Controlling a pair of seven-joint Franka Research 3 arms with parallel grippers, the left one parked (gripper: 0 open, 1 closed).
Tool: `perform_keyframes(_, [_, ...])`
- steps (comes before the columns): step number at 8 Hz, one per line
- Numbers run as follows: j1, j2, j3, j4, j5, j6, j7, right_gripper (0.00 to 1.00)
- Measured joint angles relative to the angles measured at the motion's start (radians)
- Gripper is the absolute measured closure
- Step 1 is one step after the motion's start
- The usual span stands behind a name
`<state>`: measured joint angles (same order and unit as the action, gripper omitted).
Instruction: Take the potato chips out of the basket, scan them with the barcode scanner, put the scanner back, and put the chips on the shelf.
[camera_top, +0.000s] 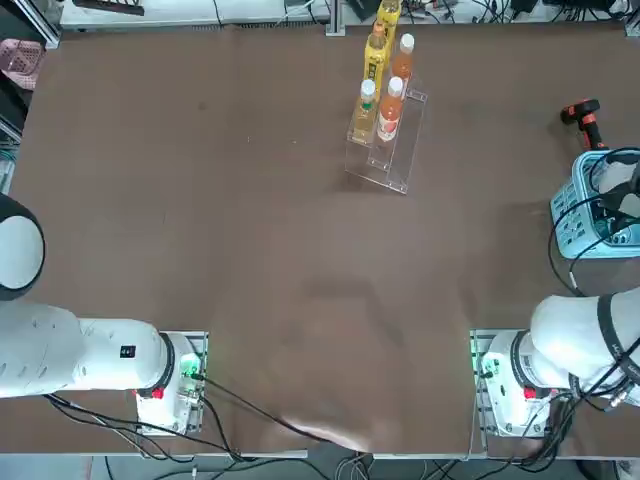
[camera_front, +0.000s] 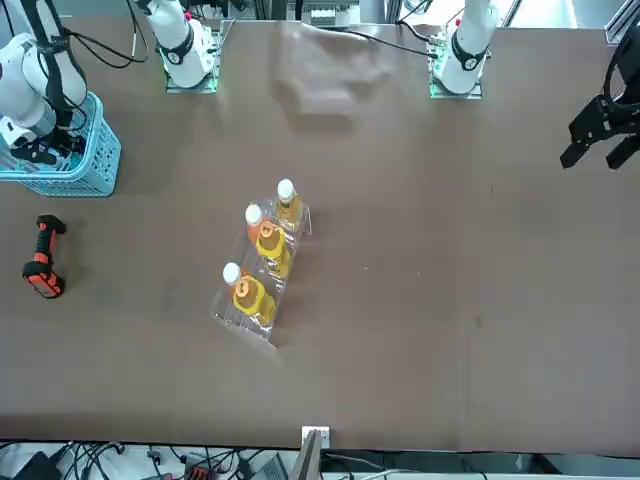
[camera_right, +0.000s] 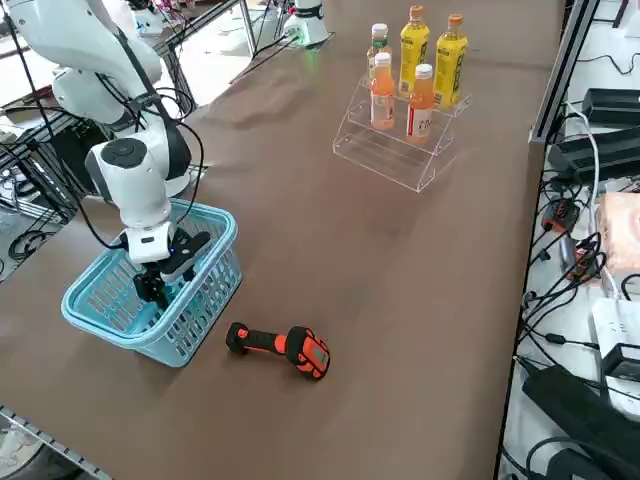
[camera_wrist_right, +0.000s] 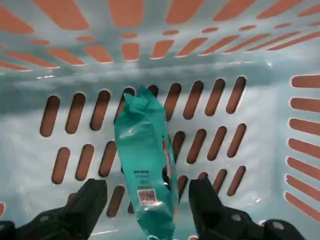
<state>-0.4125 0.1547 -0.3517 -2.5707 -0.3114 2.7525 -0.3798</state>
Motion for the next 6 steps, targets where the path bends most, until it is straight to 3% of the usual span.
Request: perform_keyframes(6, [0.0, 0.021, 0.001, 0.0, 0.0, 0.009, -0.017, 0.0])
